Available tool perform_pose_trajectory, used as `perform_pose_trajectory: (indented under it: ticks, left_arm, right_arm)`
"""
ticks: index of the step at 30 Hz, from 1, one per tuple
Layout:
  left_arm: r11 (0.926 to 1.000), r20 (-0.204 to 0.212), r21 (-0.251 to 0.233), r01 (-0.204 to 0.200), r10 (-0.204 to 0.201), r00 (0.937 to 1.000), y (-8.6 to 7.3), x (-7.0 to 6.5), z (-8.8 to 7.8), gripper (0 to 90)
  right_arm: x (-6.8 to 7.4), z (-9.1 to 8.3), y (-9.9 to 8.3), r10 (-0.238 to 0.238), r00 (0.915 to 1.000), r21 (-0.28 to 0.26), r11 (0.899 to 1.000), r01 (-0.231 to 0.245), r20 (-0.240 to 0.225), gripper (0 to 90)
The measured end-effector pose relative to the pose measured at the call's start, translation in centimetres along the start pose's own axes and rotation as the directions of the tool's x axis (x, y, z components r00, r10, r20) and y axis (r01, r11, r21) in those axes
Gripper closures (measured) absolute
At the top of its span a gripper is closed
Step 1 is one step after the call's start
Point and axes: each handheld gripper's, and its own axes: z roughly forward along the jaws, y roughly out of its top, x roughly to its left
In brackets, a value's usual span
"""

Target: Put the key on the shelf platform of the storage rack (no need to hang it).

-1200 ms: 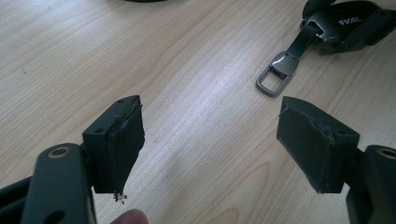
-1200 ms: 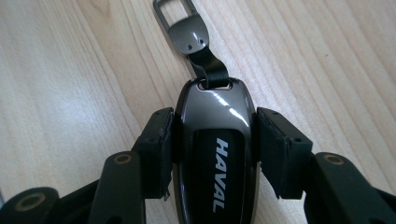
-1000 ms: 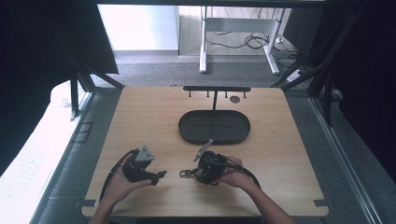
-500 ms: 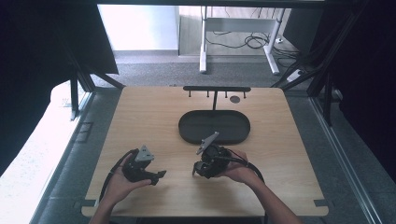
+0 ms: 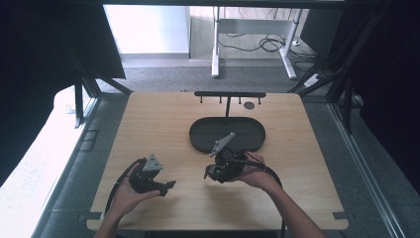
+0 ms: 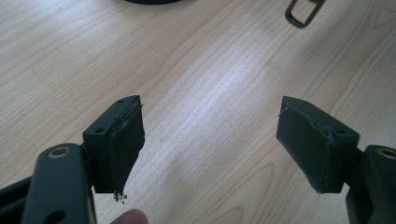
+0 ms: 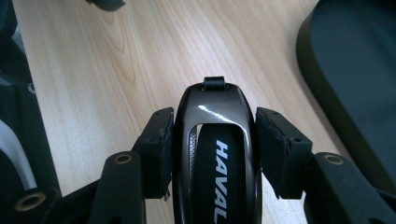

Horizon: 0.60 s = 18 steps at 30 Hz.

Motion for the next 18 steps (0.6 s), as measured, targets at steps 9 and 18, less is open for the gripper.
perform_pose_trajectory:
  ticks: [9,18]
  left_arm:
    - [1.0000,0.001,0.000,-0.002,0.002,1.0000,0.0,0.0,0.0,23.5]
    - [1.0000,0.000,0.001,-0.001,0.001,1.0000,0.0,0.1,0.0,23.5]
  right_arm:
    - [-0.5,-0.9,1.0,-0.011,0.9999,-0.012,1.000,0.011,0.013,49.3]
    - [-1.2,-1.1,1.9,-0.015,0.9998,-0.014,1.000,0.015,0.012,49.2]
